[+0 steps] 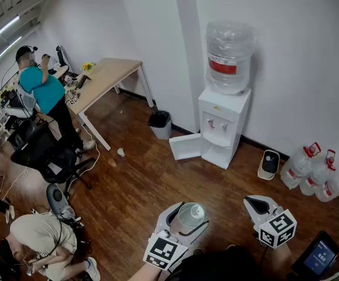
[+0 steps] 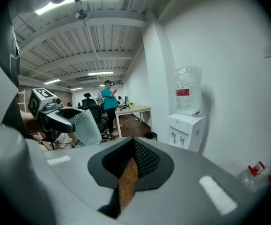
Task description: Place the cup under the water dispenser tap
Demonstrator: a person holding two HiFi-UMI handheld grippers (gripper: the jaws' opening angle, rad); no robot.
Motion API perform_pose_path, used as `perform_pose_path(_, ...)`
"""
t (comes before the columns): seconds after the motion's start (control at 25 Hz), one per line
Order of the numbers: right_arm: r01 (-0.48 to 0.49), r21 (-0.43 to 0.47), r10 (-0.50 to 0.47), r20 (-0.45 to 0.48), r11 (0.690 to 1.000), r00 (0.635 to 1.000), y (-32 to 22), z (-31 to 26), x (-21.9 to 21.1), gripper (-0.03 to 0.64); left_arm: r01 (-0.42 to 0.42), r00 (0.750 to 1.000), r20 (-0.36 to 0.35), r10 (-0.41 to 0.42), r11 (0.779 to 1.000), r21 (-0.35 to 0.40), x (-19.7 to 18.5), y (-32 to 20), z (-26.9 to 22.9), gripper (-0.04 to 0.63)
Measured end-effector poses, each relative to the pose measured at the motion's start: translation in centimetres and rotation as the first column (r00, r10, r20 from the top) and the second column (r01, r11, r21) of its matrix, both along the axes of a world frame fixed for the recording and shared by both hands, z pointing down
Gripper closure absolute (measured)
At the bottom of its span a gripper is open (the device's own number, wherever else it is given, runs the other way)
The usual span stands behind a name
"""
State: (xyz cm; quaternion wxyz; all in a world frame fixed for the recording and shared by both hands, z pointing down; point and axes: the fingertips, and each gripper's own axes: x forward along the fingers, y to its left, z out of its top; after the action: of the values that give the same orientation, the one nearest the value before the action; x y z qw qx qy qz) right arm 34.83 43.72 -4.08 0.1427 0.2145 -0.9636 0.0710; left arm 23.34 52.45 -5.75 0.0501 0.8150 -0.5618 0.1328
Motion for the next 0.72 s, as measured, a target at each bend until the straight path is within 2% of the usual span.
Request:
perform_pose_path(0.16, -0.003, -0.002, 0.003, -0.028, 1.000, 1.000, -0.6, 0.7, -2.2, 0.615, 0.005, 1.000, -0.006, -0.005, 1.000, 0.012, -2.7, -0.8, 0.5, 0.212)
perform_pose_path(0.36, 0.013, -0.007, -0.013, -0.054, 1.000, 0.998, -2.5, 0.9, -4.3, 0.615, 0.002, 0.999, -0.032, -0.003, 1.000, -0.014, -4.6, -3.4, 1.2, 0.212)
perform_pose_path(0.72, 0.003, -0.052, -0.004, -0.011, 0.999, 1.000, -13.5, 2.1, -6.5, 0.615, 0.009, 1.000, -0.005, -0.009, 0.999, -0.046, -7.0, -14.6, 1.6, 0.212)
